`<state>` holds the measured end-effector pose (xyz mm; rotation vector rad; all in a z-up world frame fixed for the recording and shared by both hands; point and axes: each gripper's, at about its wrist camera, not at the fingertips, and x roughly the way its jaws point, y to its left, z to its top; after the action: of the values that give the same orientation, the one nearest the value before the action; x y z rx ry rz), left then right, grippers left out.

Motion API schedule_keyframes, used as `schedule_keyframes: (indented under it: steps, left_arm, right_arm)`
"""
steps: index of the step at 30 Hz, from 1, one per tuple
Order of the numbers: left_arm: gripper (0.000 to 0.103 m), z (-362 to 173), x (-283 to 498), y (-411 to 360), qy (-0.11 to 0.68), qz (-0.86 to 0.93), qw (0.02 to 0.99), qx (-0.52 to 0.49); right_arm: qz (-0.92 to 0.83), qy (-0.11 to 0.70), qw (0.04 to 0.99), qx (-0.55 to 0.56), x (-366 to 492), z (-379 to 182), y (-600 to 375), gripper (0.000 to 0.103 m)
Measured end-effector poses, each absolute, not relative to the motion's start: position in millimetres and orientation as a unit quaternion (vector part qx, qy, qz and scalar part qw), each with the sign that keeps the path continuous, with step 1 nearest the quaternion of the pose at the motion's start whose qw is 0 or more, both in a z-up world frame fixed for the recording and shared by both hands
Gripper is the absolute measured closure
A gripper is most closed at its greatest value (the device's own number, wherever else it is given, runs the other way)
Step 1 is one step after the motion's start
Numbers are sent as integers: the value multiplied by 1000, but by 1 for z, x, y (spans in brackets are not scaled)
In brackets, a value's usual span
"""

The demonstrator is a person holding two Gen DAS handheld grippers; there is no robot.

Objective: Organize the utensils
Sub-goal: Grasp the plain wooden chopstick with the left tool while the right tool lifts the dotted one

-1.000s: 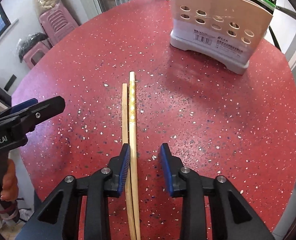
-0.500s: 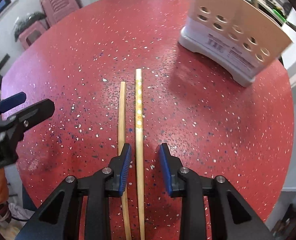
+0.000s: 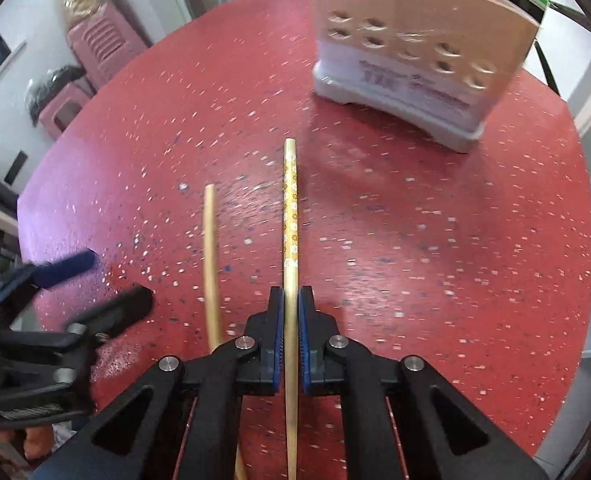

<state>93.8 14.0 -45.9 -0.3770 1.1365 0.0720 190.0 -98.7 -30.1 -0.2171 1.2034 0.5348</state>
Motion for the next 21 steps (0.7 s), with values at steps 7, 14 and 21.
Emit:
schedule_keyframes:
  steps: [7, 14, 21]
  left_arm:
    - [2, -49, 113, -19, 566, 37, 806, -168]
    - [13, -50, 130, -42, 592, 71, 795, -113]
    - [61, -45, 145, -60, 592, 55, 801, -63]
  right_arm:
    - [245, 544, 800, -70, 189, -16, -127, 95]
    - [257, 534, 804, -51, 189, -9, -146, 96]
    - [266, 528, 806, -36, 188, -5, -166, 96]
